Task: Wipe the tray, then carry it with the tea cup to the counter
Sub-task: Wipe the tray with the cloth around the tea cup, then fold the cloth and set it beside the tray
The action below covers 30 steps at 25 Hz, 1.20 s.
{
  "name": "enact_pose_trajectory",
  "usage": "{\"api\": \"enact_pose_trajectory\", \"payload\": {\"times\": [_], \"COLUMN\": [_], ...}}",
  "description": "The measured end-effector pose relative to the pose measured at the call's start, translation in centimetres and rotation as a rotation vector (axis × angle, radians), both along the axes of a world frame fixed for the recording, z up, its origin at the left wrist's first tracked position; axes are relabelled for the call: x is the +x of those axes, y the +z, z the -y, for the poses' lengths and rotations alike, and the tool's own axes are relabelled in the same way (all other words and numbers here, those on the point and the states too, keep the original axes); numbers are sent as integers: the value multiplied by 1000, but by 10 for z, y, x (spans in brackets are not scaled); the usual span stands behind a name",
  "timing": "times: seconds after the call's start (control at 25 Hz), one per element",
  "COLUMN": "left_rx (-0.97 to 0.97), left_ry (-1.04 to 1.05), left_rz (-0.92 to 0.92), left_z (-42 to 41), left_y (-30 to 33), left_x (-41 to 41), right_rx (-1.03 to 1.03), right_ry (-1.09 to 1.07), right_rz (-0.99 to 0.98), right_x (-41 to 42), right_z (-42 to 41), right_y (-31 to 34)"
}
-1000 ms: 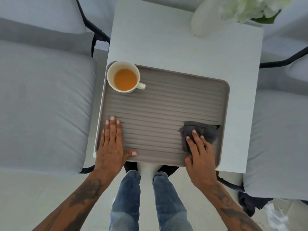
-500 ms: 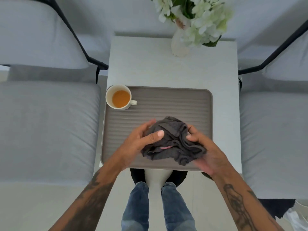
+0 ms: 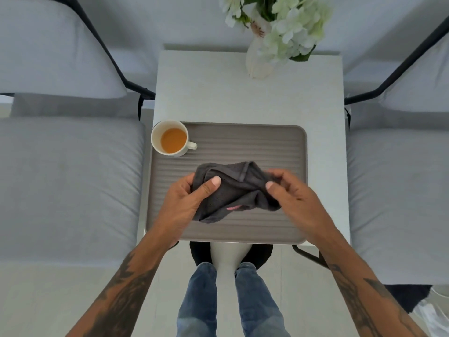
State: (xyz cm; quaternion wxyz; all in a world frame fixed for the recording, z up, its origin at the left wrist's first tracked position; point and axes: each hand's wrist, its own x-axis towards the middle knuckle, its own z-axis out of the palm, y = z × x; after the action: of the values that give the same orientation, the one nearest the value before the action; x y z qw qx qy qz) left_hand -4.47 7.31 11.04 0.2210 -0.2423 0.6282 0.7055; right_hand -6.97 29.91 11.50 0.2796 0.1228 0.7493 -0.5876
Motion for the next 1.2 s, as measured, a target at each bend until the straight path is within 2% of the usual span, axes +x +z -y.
{"api": "enact_pose_trajectory", "payload": {"times": [0.08, 0.16, 0.24, 0.36, 0.44, 0.52, 0.68, 0.84, 0.92, 1.04, 1.2], "left_rx": [57, 83, 102, 183, 222, 163, -14, -126, -196, -232, -375], "left_ry": [36, 85, 131, 202, 191, 76, -218, -422, -490, -458, -398], "left_rz": [3, 36, 67, 78, 42, 32, 57, -15, -105, -223, -448], "left_z": [1, 0, -2, -7, -3, 2, -6, -50, -82, -131, -179], "left_y": [1, 1, -1, 4, 4, 5, 18, 30, 28, 20, 2], "left_x": [6, 11, 15, 22, 26, 27, 24, 9, -10, -47, -89], "right_rx": [-187, -249, -274, -310, -318, -187, 208, 373, 452, 589, 586], "right_ry": [-108, -39, -20, -154, -109, 22, 291, 384, 380, 344, 89], "right_rz": [114, 236, 225, 155, 122, 57, -45, -90, -126, -192, -378], "right_x": [2, 5, 8, 10, 9, 9, 19, 21, 7, -28, -65], "right_z": [-2, -2, 4, 7, 3, -5, -38, -96, -124, -158, -198], "right_y": [3, 5, 2, 8, 13, 21, 35, 50, 53, 50, 35]}}
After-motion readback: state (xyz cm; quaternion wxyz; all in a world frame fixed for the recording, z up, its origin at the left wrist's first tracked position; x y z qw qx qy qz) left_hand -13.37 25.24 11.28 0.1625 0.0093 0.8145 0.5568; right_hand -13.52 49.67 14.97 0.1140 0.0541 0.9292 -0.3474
